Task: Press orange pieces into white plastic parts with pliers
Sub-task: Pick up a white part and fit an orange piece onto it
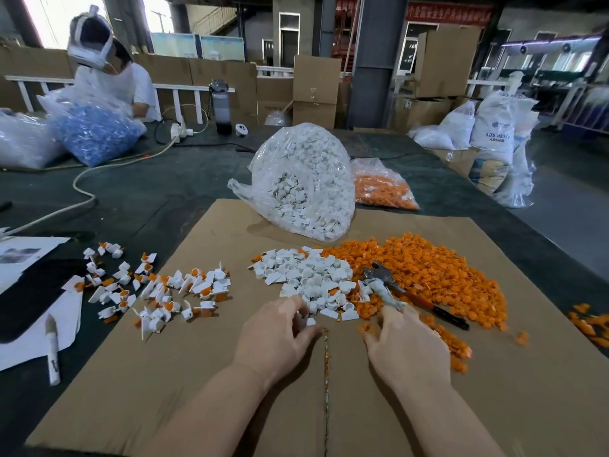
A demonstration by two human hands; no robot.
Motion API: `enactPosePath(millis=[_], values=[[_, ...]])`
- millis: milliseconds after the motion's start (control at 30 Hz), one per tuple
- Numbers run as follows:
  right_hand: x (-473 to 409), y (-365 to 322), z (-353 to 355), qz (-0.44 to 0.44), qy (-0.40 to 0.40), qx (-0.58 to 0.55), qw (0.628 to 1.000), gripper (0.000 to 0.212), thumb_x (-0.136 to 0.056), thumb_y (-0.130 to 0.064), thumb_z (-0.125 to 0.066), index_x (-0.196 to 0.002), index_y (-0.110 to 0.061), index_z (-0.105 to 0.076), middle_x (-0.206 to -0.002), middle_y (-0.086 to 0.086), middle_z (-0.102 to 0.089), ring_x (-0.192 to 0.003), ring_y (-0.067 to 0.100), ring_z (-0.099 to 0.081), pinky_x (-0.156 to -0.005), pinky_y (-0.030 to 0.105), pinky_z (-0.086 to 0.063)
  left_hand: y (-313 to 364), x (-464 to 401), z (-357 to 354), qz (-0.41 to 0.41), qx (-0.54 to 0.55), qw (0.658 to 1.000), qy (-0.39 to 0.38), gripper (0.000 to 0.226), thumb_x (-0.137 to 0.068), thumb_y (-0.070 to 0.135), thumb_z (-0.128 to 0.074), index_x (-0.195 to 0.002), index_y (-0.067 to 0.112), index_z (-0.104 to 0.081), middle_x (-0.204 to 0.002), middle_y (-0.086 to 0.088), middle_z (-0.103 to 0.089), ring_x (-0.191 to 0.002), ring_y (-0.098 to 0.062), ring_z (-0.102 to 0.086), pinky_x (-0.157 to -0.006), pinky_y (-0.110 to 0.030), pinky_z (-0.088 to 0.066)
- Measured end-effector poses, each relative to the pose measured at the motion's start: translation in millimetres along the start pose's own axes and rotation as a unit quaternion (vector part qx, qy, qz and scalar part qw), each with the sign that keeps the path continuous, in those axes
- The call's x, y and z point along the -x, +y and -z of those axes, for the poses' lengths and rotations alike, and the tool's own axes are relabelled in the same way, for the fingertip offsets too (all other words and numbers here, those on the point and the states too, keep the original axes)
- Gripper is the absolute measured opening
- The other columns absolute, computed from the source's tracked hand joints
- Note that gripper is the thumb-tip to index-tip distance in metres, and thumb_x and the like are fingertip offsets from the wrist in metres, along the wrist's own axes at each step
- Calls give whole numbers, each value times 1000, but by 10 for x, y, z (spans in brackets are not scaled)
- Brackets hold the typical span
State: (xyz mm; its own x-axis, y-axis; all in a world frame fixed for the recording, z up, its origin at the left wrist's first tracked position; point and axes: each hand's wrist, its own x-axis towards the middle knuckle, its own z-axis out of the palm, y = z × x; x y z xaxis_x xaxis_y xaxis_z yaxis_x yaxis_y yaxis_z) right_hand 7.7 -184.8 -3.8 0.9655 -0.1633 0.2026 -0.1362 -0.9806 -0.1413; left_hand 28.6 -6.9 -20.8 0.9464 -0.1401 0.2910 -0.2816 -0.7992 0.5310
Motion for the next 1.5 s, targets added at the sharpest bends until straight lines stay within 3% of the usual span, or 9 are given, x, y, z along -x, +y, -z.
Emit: enactPosePath(millis=[133, 300, 500, 600, 700, 867, 1033, 1267, 1500], values=[[-57, -45, -92, 48, 26, -25, 998, 14, -97, -33, -45, -100, -23, -53, -122, -3, -51, -95, 13, -57, -72, 21, -43, 24, -59, -41, 11, 6, 1000, 2, 12, -87, 42, -60, -94, 32, -56, -85, 18, -47, -84, -4, -47, -69, -17, -34], [-139, -127, -212, 78, 70, -97, 990, 16, -96, -27, -48, -107, -19, -57, -107, -4, -55, -96, 13, -54, -76, 21, -43, 94, -166, -131, 6, 11, 1000, 14, 16, -91, 32, -56, -103, 24, -62, -92, 10, -48, -90, -10, -50, -66, -14, -28], [-158, -194, -247, 81, 132, -196, 968, 13, -89, -16, -62, -99, -12, -69, -102, 2, -59, -87, 18, -60, -65, 27, -48, 71, -176, -195, 8, 64, 998, 17, 25, -85, 26, -66, -110, 21, -63, -91, 14, -45, -82, -2, -44, -70, -4, -29], [-152, -190, -240, 106, 175, -228, 952, 9, -76, -7, -75, -83, -7, -70, -84, 3, -63, -74, 19, -62, -60, 25, -47, 42, -194, -187, 17, 80, 996, 19, 28, -85, 22, -66, -113, 20, -64, -94, 14, -46, -81, 1, -42, -70, 5, -27], [-126, -176, -224, 117, 193, -244, 943, 20, -66, -5, -81, -68, -8, -62, -69, 0, -60, -65, 19, -58, -56, 24, -44, 40, -197, -185, 11, 80, 996, 22, 25, -87, 21, -65, -111, 19, -64, -95, 12, -47, -83, 1, -43, -71, 1, -28], [-88, -163, -246, 145, 181, -263, 936, 25, -65, -1, -78, -67, -8, -54, -66, 1, -59, -62, 20, -56, -53, 32, -50, 60, -174, -184, -5, 74, 997, 21, 20, -88, 20, -63, -109, 20, -62, -100, 8, -50, -86, -2, -45, -73, -7, -30], [-70, -162, -244, 151, 151, -240, 947, 31, -65, -2, -80, -63, -8, -49, -60, 0, -53, -58, 18, -49, -50, 27, -41, 66, -155, -185, -11, 63, 998, 11, 16, -89, 22, -61, -106, 23, -59, -97, 12, -49, -86, -3, -45, -72, -11, -33], [-71, -166, -235, 137, 120, -243, 953, 25, -73, -13, -79, -79, -9, -55, -66, -6, -52, -64, 14, -48, -57, 28, -41, 51, -151, -164, 31, 126, 991, 28, 27, -79, 14, -73, -103, 21, -63, -85, 17, -48, -71, 4, -48, -66, 1, -34], [-82, -181, -241, 142, 109, -220, 959, 20, -85, -23, -67, -81, -7, -56, -73, 3, -60, -73, 21, -53, -61, 32, -42, 44, -145, -156, 33, 137, 990, 30, 15, -83, 19, -69, -96, 21, -64, -88, 15, -49, -73, 7, -48, -67, 1, -33]])
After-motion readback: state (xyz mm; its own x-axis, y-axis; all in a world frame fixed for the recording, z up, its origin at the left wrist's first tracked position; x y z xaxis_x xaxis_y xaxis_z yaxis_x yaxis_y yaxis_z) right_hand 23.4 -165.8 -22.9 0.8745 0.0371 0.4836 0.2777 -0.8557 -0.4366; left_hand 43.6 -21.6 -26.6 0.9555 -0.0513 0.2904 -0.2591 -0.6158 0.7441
